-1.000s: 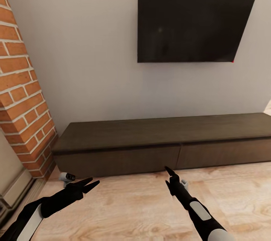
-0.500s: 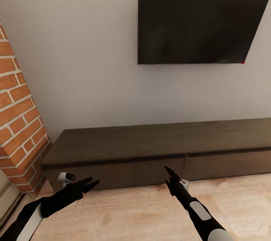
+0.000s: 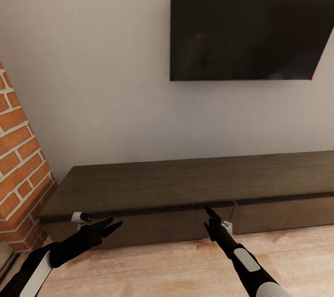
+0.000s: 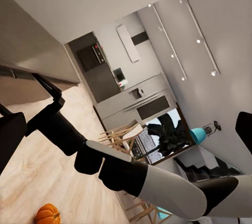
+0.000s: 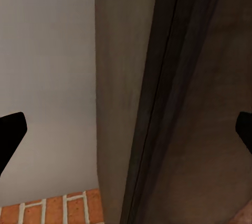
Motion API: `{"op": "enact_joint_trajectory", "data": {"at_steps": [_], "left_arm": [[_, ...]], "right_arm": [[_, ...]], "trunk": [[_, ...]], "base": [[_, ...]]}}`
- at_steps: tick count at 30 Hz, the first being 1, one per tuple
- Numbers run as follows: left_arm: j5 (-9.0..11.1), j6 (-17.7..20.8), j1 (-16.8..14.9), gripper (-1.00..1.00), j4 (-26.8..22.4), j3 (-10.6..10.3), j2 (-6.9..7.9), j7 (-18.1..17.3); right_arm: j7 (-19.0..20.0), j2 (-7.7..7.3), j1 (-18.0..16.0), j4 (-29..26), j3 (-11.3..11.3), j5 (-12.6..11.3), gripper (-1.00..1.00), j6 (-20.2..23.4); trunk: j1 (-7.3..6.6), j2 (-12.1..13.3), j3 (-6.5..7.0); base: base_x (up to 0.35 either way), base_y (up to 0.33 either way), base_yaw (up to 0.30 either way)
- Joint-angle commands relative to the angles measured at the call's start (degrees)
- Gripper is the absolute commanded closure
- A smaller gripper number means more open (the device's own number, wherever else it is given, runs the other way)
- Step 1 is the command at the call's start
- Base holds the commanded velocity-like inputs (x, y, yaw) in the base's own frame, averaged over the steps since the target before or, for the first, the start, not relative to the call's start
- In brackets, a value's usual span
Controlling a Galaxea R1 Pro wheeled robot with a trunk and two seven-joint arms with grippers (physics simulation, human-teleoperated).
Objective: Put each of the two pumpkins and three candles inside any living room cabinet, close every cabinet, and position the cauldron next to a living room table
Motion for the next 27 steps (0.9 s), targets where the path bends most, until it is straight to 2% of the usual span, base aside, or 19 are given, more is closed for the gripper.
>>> {"op": "enact_joint_trajectory", "data": {"at_steps": [1, 10, 27], "left_arm": [[0.2, 0.6, 0.0, -1.00, 0.0, 0.0, 0.02, -0.1], [0.2, 0.6, 0.0, -1.00, -0.1, 0.1, 0.11, -0.1], [0.2, 0.6, 0.0, -1.00, -0.1, 0.1, 0.11, -0.1]], "right_arm": [[0.1, 0.04, 0.0, 0.0, -0.3, -0.5, -1.00, 0.5], [0.1, -0.05, 0.0, 0.0, -0.3, -0.9, -1.00, 0.5], [0.1, -0.06, 0.0, 0.1, -0.5, -0.9, -1.00, 0.6]], "trunk": [[-0.01, 0.0, -0.05], [-0.01, 0.0, -0.05], [3.72, -6.8, -3.11]], "base": [[0.016, 0.000, 0.000], [0.003, 0.000, 0.000], [0.000, 0.000, 0.000]]}}
